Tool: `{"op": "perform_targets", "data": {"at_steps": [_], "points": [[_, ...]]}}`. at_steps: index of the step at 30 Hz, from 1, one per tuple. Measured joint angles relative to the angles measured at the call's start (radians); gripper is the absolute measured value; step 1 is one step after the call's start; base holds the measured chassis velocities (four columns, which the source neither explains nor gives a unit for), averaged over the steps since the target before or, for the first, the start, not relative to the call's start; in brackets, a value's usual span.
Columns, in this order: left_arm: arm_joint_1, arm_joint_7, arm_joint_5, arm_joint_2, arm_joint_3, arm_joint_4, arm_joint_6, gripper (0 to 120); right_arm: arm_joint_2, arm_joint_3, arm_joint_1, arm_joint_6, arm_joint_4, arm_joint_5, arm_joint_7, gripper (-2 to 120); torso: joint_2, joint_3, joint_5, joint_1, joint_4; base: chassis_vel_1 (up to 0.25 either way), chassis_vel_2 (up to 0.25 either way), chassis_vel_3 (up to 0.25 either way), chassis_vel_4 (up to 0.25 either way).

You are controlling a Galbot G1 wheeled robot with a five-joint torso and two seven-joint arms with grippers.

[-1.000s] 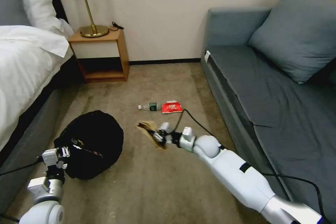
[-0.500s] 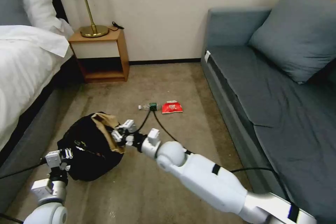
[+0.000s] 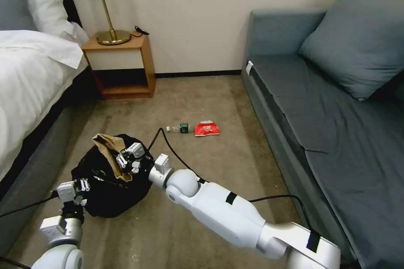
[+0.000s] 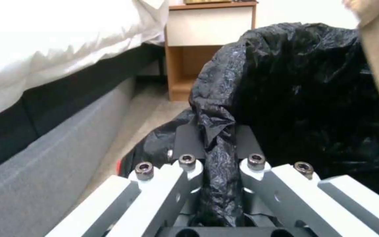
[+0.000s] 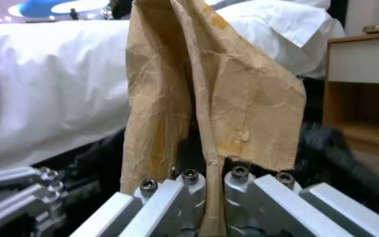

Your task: Pick up the trash bin, then pick up the garbage on the floor and place it into the trash bin.

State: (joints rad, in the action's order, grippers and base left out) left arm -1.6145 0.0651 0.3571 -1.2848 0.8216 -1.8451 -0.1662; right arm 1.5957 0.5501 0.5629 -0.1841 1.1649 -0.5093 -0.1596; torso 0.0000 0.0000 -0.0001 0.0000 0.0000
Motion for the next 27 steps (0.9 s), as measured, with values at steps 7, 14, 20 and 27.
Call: {"op": "perform_targets", "data": {"at_steps": [7, 14, 20, 27], "points": [[0.002, -0.001, 0.001, -0.002, -0.001, 0.0, -0.002, 5, 0.012, 0.0, 0.02, -0.008, -0.037, 0.056, 0.01, 10, 0.0, 0.0, 0.0, 0.0, -0.0002, 0.0, 0.0, 0.0, 0.0], [0.002, -0.002, 0.005, 0.003, 0.0, 0.0, -0.003, 5, 0.012, 0.0, 0.028, -0.012, -0.044, 0.081, 0.01, 35, 0.0, 0.0, 0.0, 0.0, -0.0001, 0.0, 0.0, 0.0, 0.0], [0.003, -0.002, 0.007, 0.005, 0.0, 0.001, -0.003, 5, 0.012, 0.0, 0.033, -0.015, -0.048, 0.095, 0.01, 55, 0.0, 0.0, 0.0, 0.0, -0.0001, 0.0, 0.0, 0.0, 0.0], [0.001, -0.002, 0.007, 0.006, 0.002, 0.003, -0.004, 5, 0.012, 0.0, 0.034, -0.026, -0.066, 0.126, 0.008, 82, 0.0, 0.0, 0.0001, 0.0, -0.0001, 0.0, 0.0, 0.0, 0.0]]}}
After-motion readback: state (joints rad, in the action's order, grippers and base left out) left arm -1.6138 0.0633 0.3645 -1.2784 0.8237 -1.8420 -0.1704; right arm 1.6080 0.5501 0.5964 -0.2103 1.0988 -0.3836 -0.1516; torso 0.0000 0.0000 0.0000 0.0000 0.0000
